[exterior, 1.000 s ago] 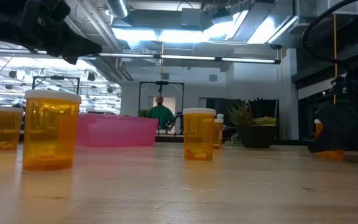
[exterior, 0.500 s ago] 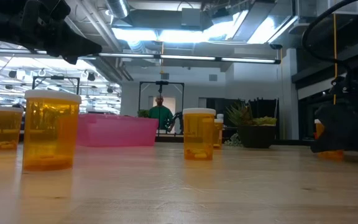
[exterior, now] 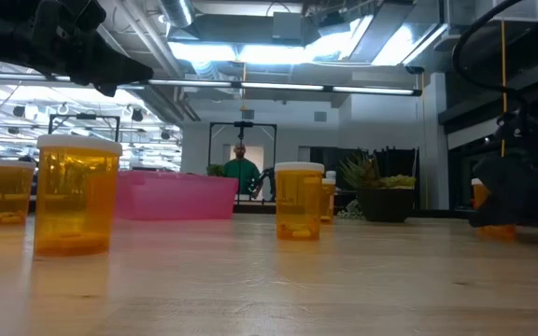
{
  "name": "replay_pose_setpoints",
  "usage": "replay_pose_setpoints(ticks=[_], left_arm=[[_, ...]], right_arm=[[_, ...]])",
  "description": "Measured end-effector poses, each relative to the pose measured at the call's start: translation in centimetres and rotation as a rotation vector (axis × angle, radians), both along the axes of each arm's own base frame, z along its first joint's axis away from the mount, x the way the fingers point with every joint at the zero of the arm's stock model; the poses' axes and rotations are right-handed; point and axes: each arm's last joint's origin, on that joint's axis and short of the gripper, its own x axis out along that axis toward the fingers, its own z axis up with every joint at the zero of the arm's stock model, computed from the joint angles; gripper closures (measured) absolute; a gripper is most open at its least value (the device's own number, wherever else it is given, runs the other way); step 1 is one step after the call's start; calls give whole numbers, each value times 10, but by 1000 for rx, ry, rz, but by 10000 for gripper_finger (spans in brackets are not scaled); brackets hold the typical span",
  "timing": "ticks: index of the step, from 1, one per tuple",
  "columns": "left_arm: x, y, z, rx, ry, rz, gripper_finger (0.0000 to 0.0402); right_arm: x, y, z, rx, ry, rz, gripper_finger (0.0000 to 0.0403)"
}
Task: Pick and place pill bottles into a basket
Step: Put the orange pill bottle into the red container
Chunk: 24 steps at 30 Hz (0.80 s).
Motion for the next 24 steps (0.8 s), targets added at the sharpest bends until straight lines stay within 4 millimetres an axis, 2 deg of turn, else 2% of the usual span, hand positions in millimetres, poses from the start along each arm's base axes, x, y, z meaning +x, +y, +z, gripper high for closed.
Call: replay_pose_setpoints(ticks=[17,24], left_arm=[[0,0,0,0,0,0,400],[0,0,0,-1,0,-7,400]], right_arm=[[1,1,1,-5,15,11,206],[12,10,17,-45,65,14,206]])
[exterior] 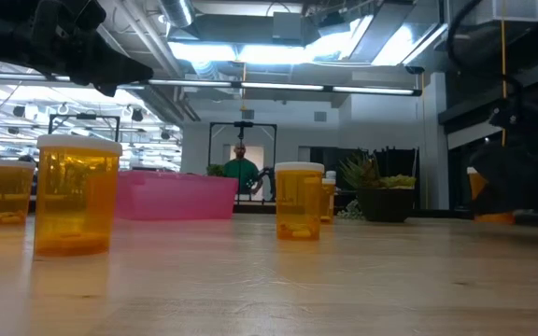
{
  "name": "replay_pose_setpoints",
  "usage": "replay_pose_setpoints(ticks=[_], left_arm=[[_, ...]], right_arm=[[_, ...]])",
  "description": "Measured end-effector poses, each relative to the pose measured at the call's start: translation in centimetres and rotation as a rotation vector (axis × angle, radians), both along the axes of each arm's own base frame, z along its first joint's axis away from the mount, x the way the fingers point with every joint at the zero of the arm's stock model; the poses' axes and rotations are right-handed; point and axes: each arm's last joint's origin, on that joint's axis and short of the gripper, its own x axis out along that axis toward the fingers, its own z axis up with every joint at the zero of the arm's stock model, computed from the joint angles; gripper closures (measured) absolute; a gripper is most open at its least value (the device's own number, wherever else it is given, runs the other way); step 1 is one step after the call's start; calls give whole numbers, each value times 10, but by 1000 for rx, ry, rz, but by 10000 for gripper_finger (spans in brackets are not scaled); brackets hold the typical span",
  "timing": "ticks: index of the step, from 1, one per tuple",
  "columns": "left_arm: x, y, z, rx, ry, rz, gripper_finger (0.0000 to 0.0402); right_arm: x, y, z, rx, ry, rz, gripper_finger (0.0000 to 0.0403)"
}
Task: Pick and place pill bottles into a basket
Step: Put the orange pill bottle into the red container
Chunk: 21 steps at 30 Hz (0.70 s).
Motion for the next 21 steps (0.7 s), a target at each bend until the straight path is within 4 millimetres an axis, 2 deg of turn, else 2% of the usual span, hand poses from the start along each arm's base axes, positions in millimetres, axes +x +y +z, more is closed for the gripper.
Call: replay_pose_setpoints(ticks=[4,8,15,21], left_arm=[[0,0,0,0,0,0,400],[0,0,0,0,0,0,400],[0,0,0,0,0,0,400],[0,-1,0,-4,-1,-33,400]], right_arm=[[5,6,14,18,-5,30,206],[7,12,39,61,-17,117,205],[6,14,85,108,-47,343,205],[7,14,115,64,-67,559,205]])
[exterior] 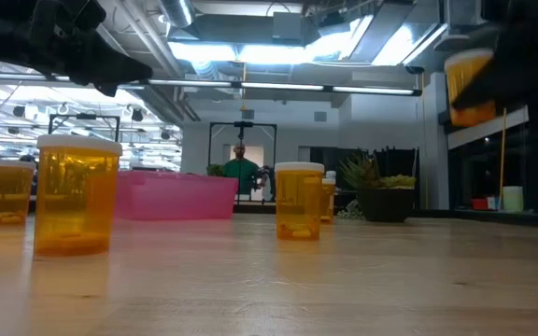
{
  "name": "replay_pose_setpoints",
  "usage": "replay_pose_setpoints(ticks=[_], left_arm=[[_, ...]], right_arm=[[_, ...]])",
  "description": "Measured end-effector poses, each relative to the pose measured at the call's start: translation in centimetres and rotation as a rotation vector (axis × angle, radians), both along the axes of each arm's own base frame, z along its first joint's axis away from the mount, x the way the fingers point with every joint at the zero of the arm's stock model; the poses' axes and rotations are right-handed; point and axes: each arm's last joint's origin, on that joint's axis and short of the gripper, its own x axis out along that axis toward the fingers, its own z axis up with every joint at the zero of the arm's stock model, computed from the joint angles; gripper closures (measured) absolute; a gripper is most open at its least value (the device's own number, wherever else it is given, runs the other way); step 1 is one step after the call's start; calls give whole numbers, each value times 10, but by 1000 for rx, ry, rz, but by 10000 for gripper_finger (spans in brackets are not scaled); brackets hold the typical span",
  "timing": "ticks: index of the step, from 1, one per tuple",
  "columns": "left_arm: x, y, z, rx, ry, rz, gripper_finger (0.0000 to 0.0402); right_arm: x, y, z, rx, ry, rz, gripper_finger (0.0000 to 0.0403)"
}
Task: Pick and place pill bottles into a basket
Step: Put the orange pill bottle into the red container
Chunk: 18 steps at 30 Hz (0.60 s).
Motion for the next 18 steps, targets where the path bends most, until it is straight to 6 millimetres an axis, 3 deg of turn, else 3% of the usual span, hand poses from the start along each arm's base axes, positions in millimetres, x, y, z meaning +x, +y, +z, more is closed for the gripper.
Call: replay_pose_setpoints(ticks=[10,18], left_arm=[[0,-2,0,-7,-2,-62,400],[1,-2,3,-47,-40,-59,400]], right_arm=[[4,3,29,-11,-22,304,205],[20,-10,43,-51,-35,511,205]])
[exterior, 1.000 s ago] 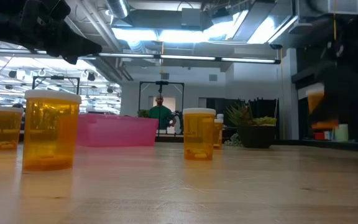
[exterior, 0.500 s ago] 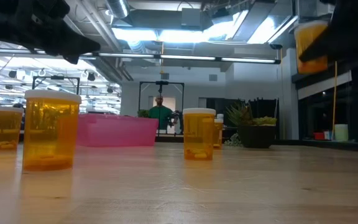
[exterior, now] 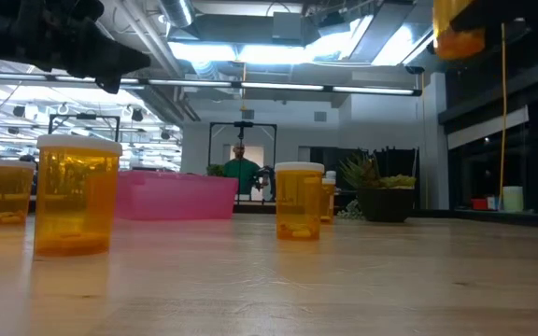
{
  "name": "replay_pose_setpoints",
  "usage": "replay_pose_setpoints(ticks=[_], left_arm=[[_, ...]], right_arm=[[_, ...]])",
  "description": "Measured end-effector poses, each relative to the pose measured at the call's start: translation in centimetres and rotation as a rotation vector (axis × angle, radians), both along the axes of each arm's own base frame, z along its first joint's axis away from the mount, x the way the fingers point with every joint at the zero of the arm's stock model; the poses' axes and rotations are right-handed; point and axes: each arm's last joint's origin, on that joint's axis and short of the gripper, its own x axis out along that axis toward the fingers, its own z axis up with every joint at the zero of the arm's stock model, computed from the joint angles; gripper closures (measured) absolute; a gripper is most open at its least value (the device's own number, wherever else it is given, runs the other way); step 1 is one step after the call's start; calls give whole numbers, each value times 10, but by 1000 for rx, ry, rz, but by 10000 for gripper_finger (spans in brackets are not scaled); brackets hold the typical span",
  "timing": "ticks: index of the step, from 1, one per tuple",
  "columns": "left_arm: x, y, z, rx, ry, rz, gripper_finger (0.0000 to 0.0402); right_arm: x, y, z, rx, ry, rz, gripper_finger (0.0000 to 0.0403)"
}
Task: Pick and place pill bottles into a basket
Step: Put the orange pill bottle into the red container
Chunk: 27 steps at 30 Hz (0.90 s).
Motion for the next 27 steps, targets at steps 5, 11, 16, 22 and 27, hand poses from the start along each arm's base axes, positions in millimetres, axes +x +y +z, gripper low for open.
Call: replay_pose_setpoints(ticks=[5,11,16,22,27], left_arm=[[0,0,0,0,4,-2,393],[0,0,-1,70,18,-20,327],[0,1,-2,134,27,8,254],[0,2,-1,134,29,66,198],[0,1,-3,68,22,38,191]], right_arm=[[8,-15,0,-19,13,-20,205],[20,-29,5,2,-18,32,205],[26,-40,8,15,-42,47,205],[30,-51,9,10,-47,11,205],[36,-60,11,5,-72,58,205]])
